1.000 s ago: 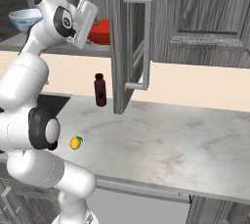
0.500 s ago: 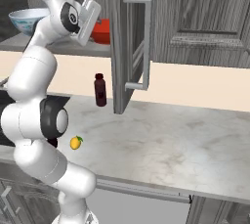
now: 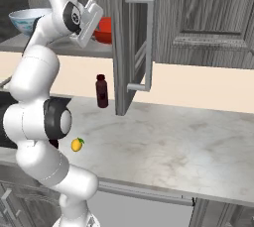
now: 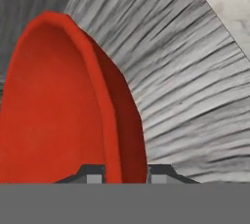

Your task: Pick both bowls and place them on the counter. Then place the lemon in one bowl and place the eggplant in the other bowl.

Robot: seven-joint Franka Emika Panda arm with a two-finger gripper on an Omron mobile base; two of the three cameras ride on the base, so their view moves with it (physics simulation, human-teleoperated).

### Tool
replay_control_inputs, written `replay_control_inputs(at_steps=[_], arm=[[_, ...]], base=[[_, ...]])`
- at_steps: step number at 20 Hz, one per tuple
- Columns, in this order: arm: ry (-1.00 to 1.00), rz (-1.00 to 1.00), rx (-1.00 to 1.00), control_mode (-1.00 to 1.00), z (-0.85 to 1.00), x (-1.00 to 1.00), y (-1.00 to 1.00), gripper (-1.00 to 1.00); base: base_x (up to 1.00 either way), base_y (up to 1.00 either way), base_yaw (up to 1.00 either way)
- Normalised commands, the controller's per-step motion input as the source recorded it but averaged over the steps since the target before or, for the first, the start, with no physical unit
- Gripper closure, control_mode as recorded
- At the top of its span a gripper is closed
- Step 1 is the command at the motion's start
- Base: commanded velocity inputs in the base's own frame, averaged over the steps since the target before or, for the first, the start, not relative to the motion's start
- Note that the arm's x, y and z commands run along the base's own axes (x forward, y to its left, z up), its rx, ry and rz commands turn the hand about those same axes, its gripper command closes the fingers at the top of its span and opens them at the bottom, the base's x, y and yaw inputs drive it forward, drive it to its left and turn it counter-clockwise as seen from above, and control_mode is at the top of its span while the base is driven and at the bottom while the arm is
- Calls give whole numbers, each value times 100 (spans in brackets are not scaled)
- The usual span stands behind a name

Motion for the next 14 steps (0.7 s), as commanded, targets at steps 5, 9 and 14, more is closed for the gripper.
replay_control_inputs(at_steps=[5,9,14], arm=[[1,0,13,-100,-7,-36,7,100],[0,0,17,-100,0,-63,20,100],[-2,0,13,-100,2,-74,20,100]], base=[[0,0,0],[0,0,0],[0,0,0]])
